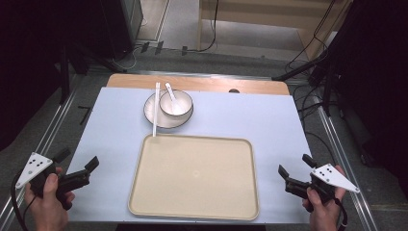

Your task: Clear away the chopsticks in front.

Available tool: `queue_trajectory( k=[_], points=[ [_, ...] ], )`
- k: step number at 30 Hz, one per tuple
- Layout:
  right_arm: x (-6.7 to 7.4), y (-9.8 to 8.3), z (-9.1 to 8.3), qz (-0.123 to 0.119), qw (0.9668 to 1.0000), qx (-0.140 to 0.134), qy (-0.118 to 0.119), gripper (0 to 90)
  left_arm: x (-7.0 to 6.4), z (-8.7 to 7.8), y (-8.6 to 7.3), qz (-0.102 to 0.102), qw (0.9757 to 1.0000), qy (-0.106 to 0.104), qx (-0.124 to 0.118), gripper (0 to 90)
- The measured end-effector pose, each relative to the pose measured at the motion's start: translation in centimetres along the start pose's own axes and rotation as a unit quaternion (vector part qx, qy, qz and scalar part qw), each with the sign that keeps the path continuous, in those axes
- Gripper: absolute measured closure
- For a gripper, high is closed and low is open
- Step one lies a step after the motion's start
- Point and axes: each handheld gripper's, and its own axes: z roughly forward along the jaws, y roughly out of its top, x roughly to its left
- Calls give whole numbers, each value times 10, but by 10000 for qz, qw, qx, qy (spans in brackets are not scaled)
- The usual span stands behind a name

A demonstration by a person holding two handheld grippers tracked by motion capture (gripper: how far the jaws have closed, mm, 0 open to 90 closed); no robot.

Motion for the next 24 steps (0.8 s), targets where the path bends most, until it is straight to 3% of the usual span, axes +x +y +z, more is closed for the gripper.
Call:
queue_trajectory(
  k=[5, 8, 17, 24],
  points=[
    [0, 2, -2, 8, 9999, -49, -107, 94, -7, 7, 12, -103, 9999, -41, -38, 0],
    [0, 2, -3, 19, 9999, -50, -148, 99, -11, 15, 19, -147, 9996, -190, 119, 0],
    [-2, 2, -3, 14, 9998, -57, -196, 108, -28, 50, 45, -94, 9995, -126, 285, 0],
    [-3, 2, -3, 22, 9997, -54, -257, 113, -38, 79, 64, -73, 9986, -302, 436, 0]
  ],
)
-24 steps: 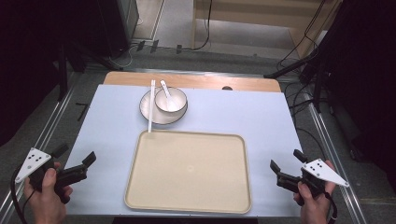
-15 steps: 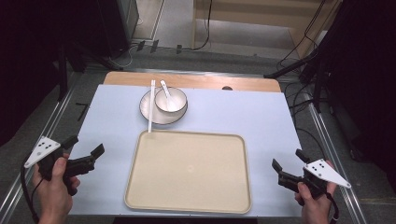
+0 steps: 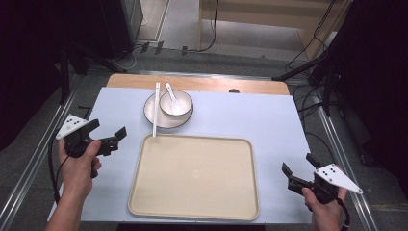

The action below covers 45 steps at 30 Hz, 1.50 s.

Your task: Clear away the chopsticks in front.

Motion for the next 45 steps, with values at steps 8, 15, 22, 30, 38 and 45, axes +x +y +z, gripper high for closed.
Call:
queue_trajectory(
  k=[8, 15, 22, 30, 38, 45],
  points=[
    [-1, -1, 1, 22, 10000, 14, -15, 124, -10, 36, 17, 107, 9982, -143, 567, 0],
    [-1, -2, 2, 31, 10000, 22, 30, 128, -16, 69, 23, 167, 9960, -26, 881, 104],
    [1, -3, 4, 24, 10000, 65, 36, 128, -18, 102, 28, 126, 9922, 274, 1214, 295],
    [2, -3, 7, 1, 9999, 111, 54, 128, -10, 139, 34, -4, 9850, 439, 1671, 372],
    [2, -4, 9, -34, 9999, 140, 63, 128, 5, 164, 33, -233, 9808, 597, 1840, 555],
    [5, -3, 11, -84, 9998, 174, 86, 128, 10, 180, 34, -626, 9762, 504, 2014, 651]
  ],
)
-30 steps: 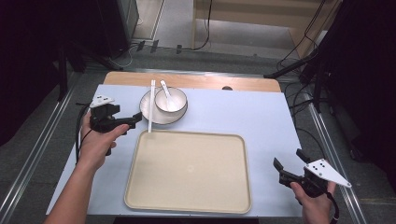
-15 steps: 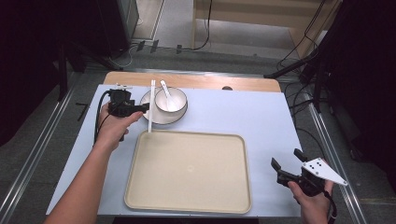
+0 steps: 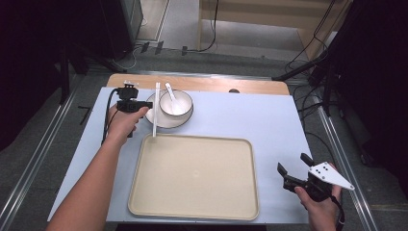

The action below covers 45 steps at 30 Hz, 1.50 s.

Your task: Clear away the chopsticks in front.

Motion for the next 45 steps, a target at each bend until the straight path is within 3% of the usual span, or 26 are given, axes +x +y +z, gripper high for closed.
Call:
queue_trajectory(
  k=[2, 7, 10, 16, 25, 30, 45],
  points=[
    [0, 0, 1, -6, 10000, 0, 9, 128, 1, 4, 2, -110, 9999, -42, 69, 673],
    [1, 0, 1, -12, 10000, 14, 14, 128, 0, 14, 3, -68, 9999, 43, 114, 695],
    [1, -1, 1, -6, 10000, 31, 8, 128, 0, 18, 4, -171, 9998, -20, 122, 704],
    [-1, -1, 2, 10, 10000, 29, 13, 128, -1, 23, 4, -143, 9997, -123, 170, 705],
    [0, -1, 3, -4, 10000, 47, 12, 129, 0, 27, 5, -133, 9994, 12, 312, 716],
    [0, -1, 3, 0, 10000, 53, -1, 130, 3, 29, 5, -334, 9987, 68, 369, 743],
    [0, -2, 3, 22, 10000, 85, -23, 130, 2, 35, 4, -488, 9969, 310, 542, 834]
  ],
)
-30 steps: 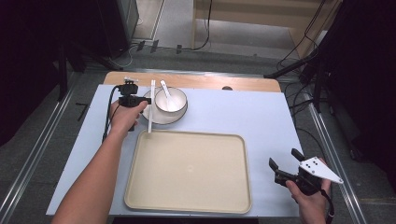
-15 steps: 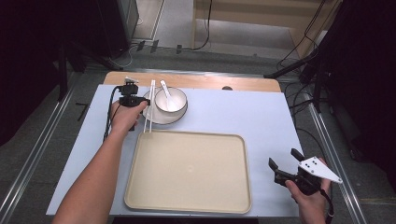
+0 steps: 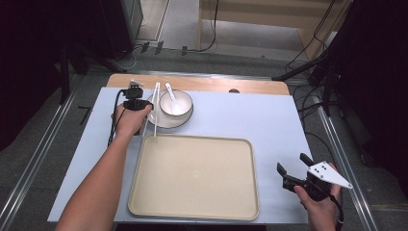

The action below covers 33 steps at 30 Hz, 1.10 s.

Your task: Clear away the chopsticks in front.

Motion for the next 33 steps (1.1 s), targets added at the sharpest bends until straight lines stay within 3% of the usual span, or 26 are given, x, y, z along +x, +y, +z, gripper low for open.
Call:
queue_trajectory(
  k=[14, 23, 33],
  points=[
    [-1, 0, -1, 10, 10000, -17, 5, 129, 6, -7, 2, -401, 9989, -197, -128, 857],
    [-1, 0, -2, -32, 9999, -52, 111, 122, 8, -21, 1, -473, 9978, -459, -114, 857],
    [-1, 0, -2, -53, 9997, -63, 211, 121, 10, -38, -11, -505, 9966, -613, -207, 857]
  ],
)
